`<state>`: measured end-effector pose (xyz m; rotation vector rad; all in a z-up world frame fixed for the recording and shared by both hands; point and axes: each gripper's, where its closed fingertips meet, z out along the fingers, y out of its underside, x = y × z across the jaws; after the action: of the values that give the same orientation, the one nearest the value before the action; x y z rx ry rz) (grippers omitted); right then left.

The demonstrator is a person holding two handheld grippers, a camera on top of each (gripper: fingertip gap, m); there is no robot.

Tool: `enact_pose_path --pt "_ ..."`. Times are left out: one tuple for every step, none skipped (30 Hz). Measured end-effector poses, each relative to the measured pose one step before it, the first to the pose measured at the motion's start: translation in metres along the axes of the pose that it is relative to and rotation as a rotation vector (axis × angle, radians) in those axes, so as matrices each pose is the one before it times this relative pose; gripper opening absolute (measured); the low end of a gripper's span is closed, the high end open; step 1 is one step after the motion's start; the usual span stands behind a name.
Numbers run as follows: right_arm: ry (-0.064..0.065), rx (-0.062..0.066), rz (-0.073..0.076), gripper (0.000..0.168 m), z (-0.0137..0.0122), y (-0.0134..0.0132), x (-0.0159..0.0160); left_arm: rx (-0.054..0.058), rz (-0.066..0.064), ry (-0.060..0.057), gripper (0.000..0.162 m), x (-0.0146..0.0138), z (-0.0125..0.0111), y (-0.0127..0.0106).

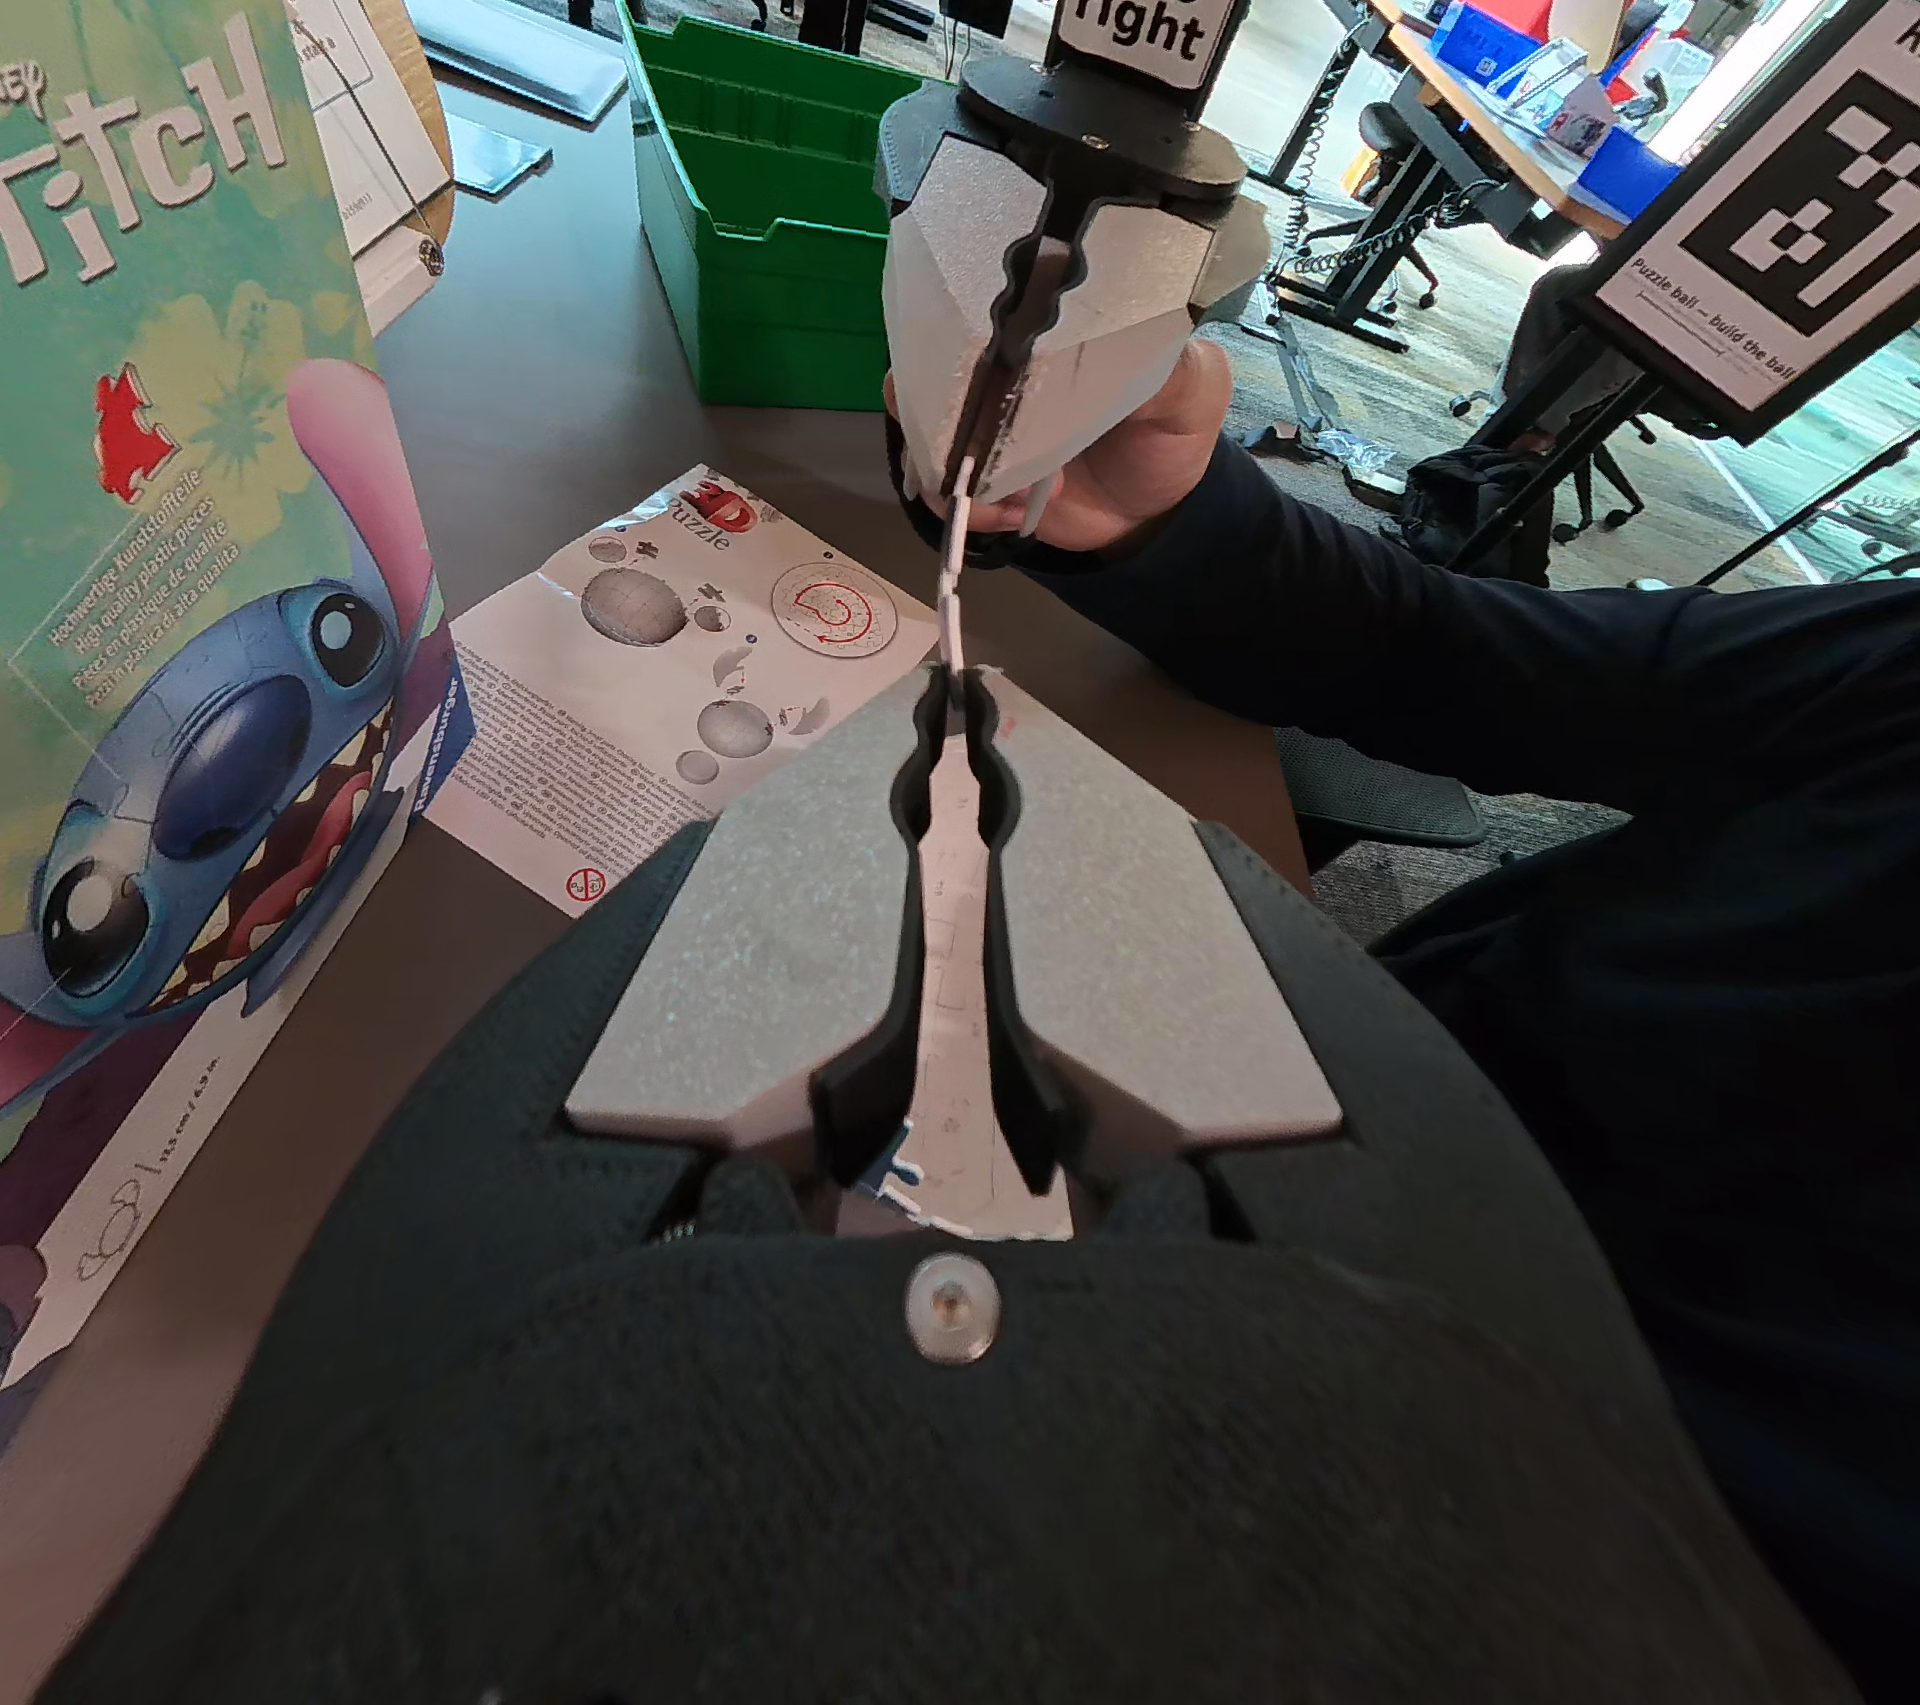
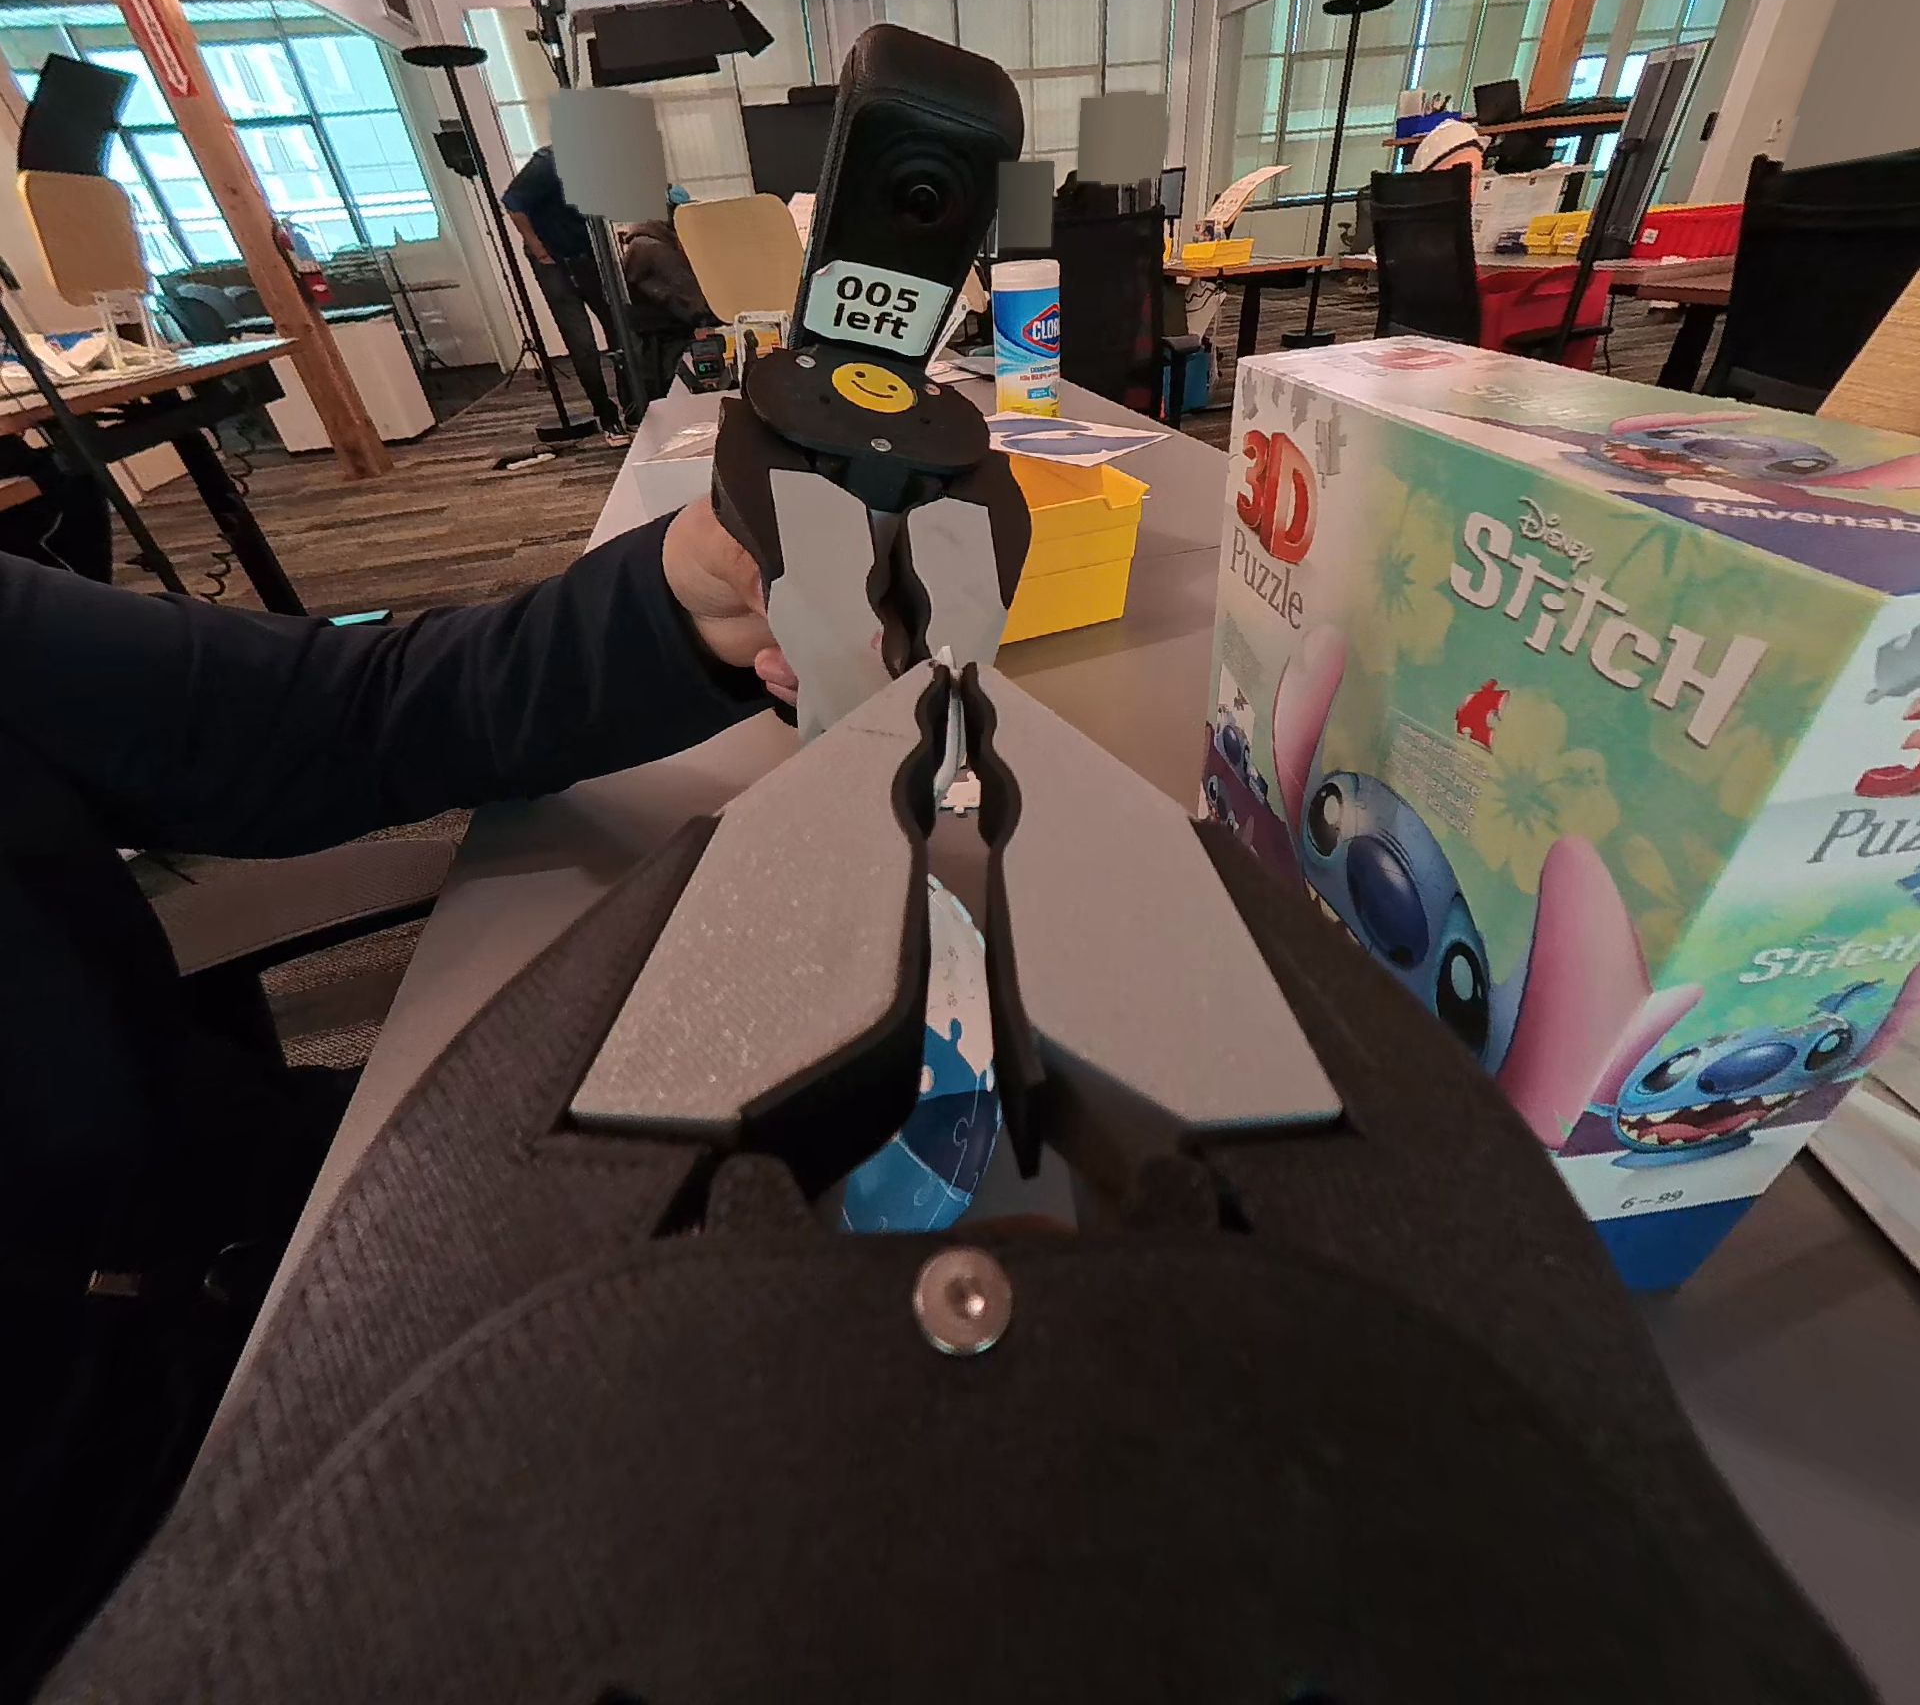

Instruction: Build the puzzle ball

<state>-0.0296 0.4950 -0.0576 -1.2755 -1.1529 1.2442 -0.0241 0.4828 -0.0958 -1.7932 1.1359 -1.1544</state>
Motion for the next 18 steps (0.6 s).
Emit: enact_pose_path --pt "0.0010 0.0009 0.0005 0.000 -0.00023 -0.00014 0.00021 0.0029 0.0002 -0.0031 0.000 -0.00049 -0.00046 -0.00050" --pt "0.0013 0.0014 0.0004 0.000 -0.00030 -0.00030 0.00026 0.0037 0.0000 -0.0013 0.000 -0.00025 -0.00050 -0.00058" --pt "0.0009 0.0013 0.0006 0.000 -0.00030 -0.00020 0.00030 0.0027 -0.0017 -0.0004 0.000 -0.00029 -0.00076 -0.00058" --pt "0.0006 0.0017 0.0009 0.000 -0.00027 -0.00026 0.00023 0.0034 -0.0010 -0.0045 0.000 -0.00068 -0.00102 -0.00081" --pt "0.0002 0.0028 0.0018 0.000 -0.00039 -0.00033 0.00033 0.0053 0.0012 -0.0081 0.000 -0.00113 -0.00117 -0.00114" --pt "0.0002 0.0037 0.0029 0.000 -0.00032 -0.00047 0.00035 0.0062 0.0010 -0.0053 0.000 -0.00082 -0.00126 -0.00113" --pt "-0.0006 0.0040 0.0036 0.000 -0.00040 -0.00053 0.00040 0.0071 -0.0010 -0.0047 0.000 -0.00066 -0.00111 -0.00142" --pt "-0.0004 0.0036 0.0037 0.000 -0.00053 -0.00038 0.00043 0.0109 -0.0008 -0.0042 0.000 -0.00079 -0.00121 -0.00189" --pt "0.0013 0.0032 0.0031 0.000 -0.00046 -0.00032 0.00060 0.0099 -0.0025 0.0001 0.000 -0.00018 -0.00101 -0.00168" --pt "0.0030 0.0027 0.0024 0.000 -0.00049 -0.00036 0.00087 0.0064 -0.0039 0.0002 0.000 -0.00038 -0.00092 -0.00109" --pt "0.0038 0.0021 0.0018 0.000 -0.00043 -0.00017 0.00103 0.0053 -0.0031 0.0032 0.000 0.00006 -0.00076 -0.00079" --pt "0.0026 0.0028 0.0017 0.000 -0.00049 -0.00026 0.00078 0.0019 -0.0047 0.0065 0.000 0.00046 -0.00051 -0.00021" --pt "0.0007 0.0034 0.0029 0.000 -0.00044 -0.00027 0.00065 0.0023 -0.0059 0.0079 0.000 0.00066 -0.00013 -0.00020" --pt "-0.0009 0.0035 0.0047 0.000 -0.00032 -0.00031 0.00049 0.0050 -0.0087 0.0179 0.000 0.00211 -0.00002 -0.00052" --pt "-0.0035 0.0036 0.0060 0.001 -0.00022 -0.00024 0.00025 0.0038 -0.0149 0.0307 0.000 0.00371 0.00042 -0.00025" --pt "-0.0063 0.0035 0.0066 0.002 0.00006 -0.00011 -0.00028 -0.0009 -0.0199 0.0266 0.000 0.00281 0.00053 0.00051" --pt "-0.0079 0.0028 0.0060 0.004 0.00010 -0.00010 -0.00058 0.0007 -0.0165 0.0031 0.000 -0.00075 0.00033 0.00026" --pt "-0.0068 0.0016 0.0038 0.006 0.00010 0.00011 -0.00068 0.0026 -0.0072 -0.0102 0.000 -0.00271 -0.00015 0.00007"
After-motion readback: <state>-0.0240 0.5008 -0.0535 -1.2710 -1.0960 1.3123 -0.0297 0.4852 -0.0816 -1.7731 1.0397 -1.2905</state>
